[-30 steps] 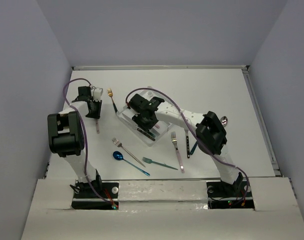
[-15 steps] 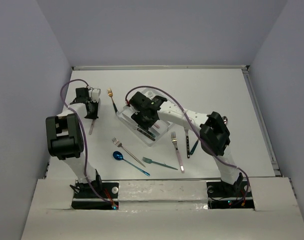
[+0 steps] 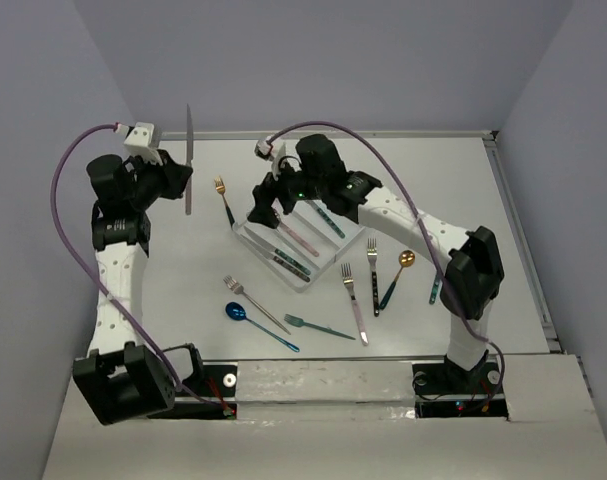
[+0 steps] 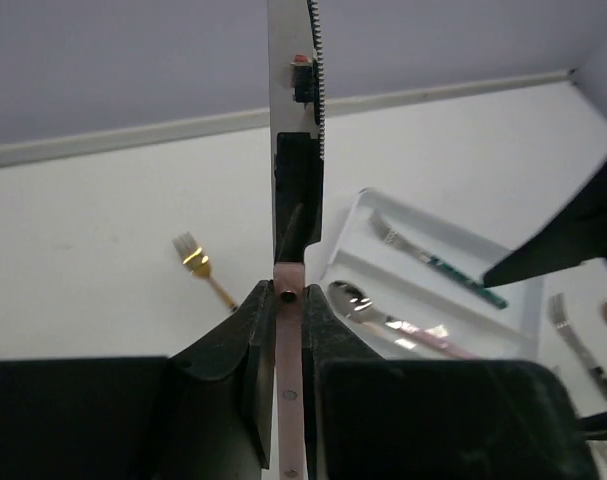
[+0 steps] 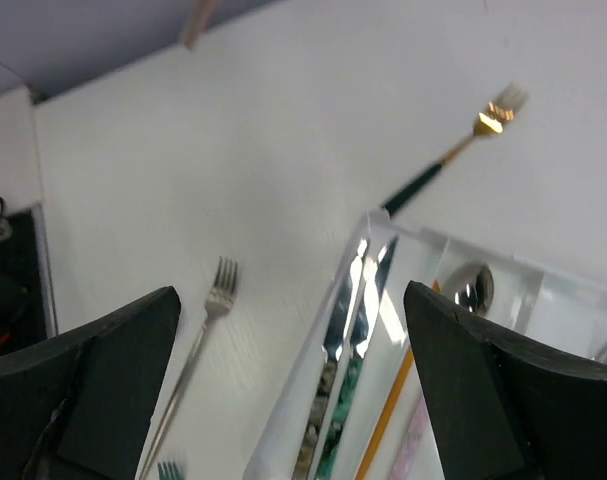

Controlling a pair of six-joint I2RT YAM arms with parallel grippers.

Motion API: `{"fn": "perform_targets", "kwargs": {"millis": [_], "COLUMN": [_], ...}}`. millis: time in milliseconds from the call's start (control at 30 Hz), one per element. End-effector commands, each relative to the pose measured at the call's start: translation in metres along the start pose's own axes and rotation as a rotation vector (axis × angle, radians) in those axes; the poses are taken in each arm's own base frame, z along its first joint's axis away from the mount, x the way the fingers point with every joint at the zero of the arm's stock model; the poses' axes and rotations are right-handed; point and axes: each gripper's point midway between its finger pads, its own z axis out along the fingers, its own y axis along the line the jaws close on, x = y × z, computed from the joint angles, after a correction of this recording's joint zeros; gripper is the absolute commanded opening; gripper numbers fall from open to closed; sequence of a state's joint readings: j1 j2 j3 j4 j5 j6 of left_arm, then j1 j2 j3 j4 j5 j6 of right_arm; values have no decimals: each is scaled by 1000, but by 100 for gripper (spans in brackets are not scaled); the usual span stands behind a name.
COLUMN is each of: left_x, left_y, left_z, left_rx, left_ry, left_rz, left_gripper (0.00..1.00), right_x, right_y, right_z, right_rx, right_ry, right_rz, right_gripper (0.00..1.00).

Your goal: Sort the eating utensils into containers

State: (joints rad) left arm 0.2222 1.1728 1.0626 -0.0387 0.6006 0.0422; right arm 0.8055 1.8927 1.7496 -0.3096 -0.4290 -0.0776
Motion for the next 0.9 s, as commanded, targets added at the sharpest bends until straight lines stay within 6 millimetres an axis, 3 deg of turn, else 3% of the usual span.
{"fn": "perform_targets", "kwargs": {"millis": [0, 67, 133, 167, 367, 567, 633, 767, 867], "left_x": [-67, -69, -68, -68, -64, -47, -44, -42, -38], "left_y": [-77, -85, -92, -94, -108, -116, -118, -119, -120], "left_z": [-31, -34, -38, -39, -43, -38, -38, -36, -35], "left_rx": [318, 347, 378, 388, 460, 498, 511, 513, 515], "left_ry": [-187, -198, -210, -214, -213, -185, -184, -182, -176], "left_rz": [-46, -52, -72, -77, -103, -119, -129, -132, -138], "left_gripper": [0, 0, 0, 0, 0, 0, 0, 0, 0], "right_x": [-95, -113, -109, -120, -112, -113, -109, -109, -105], "right_y": [42, 41, 42, 47, 47, 56, 61, 65, 67], "right_z": [-16, -20, -9, -16, 4, -3, 3, 6, 14], "right_rx": [-349, -454, -520, -544, -663, -753, -776, -792, -802], "right_ry": [-371, -457, -477, -507, -537, -584, -568, -567, -551], "right_rz": [-96, -50, -15, -21, 63, 56, 67, 65, 84], "right_gripper": [99, 95, 91, 91, 88, 85, 83, 77, 65]}}
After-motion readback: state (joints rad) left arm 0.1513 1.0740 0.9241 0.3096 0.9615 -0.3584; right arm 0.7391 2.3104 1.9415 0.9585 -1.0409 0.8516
